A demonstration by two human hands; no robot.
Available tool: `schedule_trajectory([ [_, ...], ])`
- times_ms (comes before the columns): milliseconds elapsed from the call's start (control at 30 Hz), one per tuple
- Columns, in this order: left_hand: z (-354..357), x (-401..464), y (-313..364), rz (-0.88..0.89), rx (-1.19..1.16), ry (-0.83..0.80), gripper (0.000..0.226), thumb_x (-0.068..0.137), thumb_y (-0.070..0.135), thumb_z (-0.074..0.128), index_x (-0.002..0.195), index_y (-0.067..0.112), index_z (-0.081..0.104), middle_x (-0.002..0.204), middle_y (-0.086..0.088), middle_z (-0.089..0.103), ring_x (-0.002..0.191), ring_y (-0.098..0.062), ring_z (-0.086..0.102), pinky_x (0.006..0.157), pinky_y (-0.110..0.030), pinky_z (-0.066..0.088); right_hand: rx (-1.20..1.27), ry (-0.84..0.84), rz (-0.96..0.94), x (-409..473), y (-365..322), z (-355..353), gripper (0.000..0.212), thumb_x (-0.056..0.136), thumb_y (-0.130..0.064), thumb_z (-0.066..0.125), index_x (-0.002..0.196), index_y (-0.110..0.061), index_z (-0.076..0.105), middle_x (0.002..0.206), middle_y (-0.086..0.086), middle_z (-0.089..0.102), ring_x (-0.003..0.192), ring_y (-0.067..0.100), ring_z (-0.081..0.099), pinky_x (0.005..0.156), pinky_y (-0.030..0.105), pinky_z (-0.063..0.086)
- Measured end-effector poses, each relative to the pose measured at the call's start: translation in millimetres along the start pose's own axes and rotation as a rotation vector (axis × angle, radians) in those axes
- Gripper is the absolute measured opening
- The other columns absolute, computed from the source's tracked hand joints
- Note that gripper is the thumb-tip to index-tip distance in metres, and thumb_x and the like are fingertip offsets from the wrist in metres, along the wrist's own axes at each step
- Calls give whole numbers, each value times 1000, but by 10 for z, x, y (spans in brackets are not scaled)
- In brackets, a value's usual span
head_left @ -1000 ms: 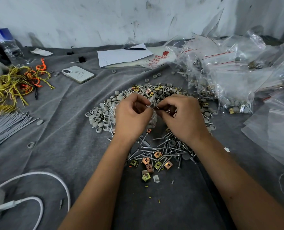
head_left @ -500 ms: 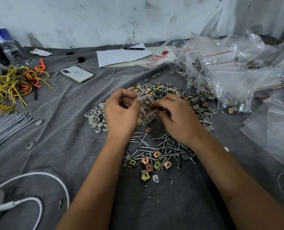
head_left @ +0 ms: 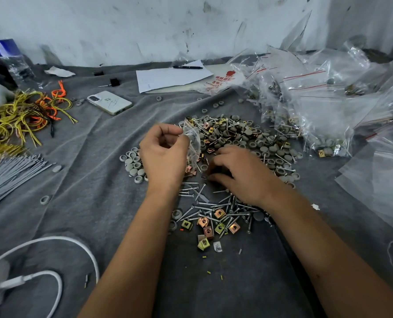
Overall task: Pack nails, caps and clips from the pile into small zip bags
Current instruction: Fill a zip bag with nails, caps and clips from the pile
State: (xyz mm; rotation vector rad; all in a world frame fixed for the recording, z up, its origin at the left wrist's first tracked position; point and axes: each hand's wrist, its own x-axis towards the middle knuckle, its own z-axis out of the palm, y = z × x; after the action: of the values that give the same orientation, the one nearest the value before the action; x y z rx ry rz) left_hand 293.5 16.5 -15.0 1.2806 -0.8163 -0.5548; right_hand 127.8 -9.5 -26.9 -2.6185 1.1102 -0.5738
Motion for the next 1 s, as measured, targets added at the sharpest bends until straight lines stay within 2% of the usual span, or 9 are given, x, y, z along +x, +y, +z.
schedule_trajectory([
  [67, -2, 4, -6, -3, 2, 2, 17, 81, -3, 67, 84, 14, 69, 76, -12, 65, 67, -22, 56, 61, -34, 45, 36, 50, 31, 3, 25, 10, 15, 96, -28, 68, 107, -18, 72, 102, -9, 60, 102, 13, 55, 91, 41, 50],
  [167, -8, 3, -2, -3, -4, 4, 16, 81, -2, 67, 85, 13, 70, 76, -11, 65, 66, -21, 56, 61, -33, 46, 81, 95, 59, 1, 39, -8, 12, 96, -25, 70, 106, -19, 71, 101, -13, 58, 103, 12, 53, 93, 41, 49],
  [300, -5, 4, -1, 5, 4, 4, 17, 82, -3, 67, 85, 13, 70, 76, -11, 66, 66, -20, 56, 61, -34, 46, -25, 2, 6, 6, -2, 10, 31, 94, -33, 71, 125, -27, 67, 110, -7, 59, 111, 16, 50, 96, 41, 47],
  [400, -3, 2, -9, 6, 7, 0, 16, 81, -2, 67, 85, 14, 70, 77, -11, 66, 67, -20, 56, 61, -35, 47, -74, 6, 16, 4, -11, 17, 37, 92, -33, 73, 128, -27, 65, 115, -4, 60, 115, 19, 51, 97, 41, 47],
  [600, 1, 1, -41, 4, 21, -20, 14, 79, 3, 68, 86, 15, 71, 74, -7, 66, 65, -17, 57, 61, -35, 48, -120, 45, -2, 12, -22, 50, 23, 99, -30, 63, 118, -19, 69, 112, -3, 63, 112, 18, 54, 95, 38, 48],
  [700, 9, 10, -63, -12, 40, -37, 16, 82, -1, 68, 86, 14, 71, 70, -5, 64, 63, -15, 57, 61, -34, 48, -1, 175, 66, 27, -6, 41, 17, 101, -25, 62, 109, -13, 72, 105, -1, 66, 100, 15, 58, 89, 34, 50],
  [833, 37, -34, -63, -13, 104, -199, 14, 85, -5, 68, 89, 9, 69, 64, -1, 59, 56, -14, 55, 54, -28, 48, 249, 489, 152, 30, 25, -77, 12, 99, -18, 66, 100, -9, 74, 94, 1, 71, 86, 12, 64, 79, 26, 52],
  [900, 56, -76, -49, 0, 125, -283, 12, 86, -7, 68, 90, 4, 67, 63, -3, 56, 55, -16, 55, 51, -28, 48, 290, 536, 151, 28, 32, -98, 11, 97, -17, 69, 98, -8, 76, 91, 1, 72, 85, 12, 65, 77, 25, 53],
  [1000, 81, -109, -33, 22, 140, -356, 14, 86, -8, 69, 88, 6, 67, 66, -9, 58, 61, -26, 56, 56, -39, 49, 276, 484, 103, 22, 7, -79, 8, 92, -15, 75, 97, -11, 80, 90, -1, 74, 83, 8, 66, 77, 22, 52],
])
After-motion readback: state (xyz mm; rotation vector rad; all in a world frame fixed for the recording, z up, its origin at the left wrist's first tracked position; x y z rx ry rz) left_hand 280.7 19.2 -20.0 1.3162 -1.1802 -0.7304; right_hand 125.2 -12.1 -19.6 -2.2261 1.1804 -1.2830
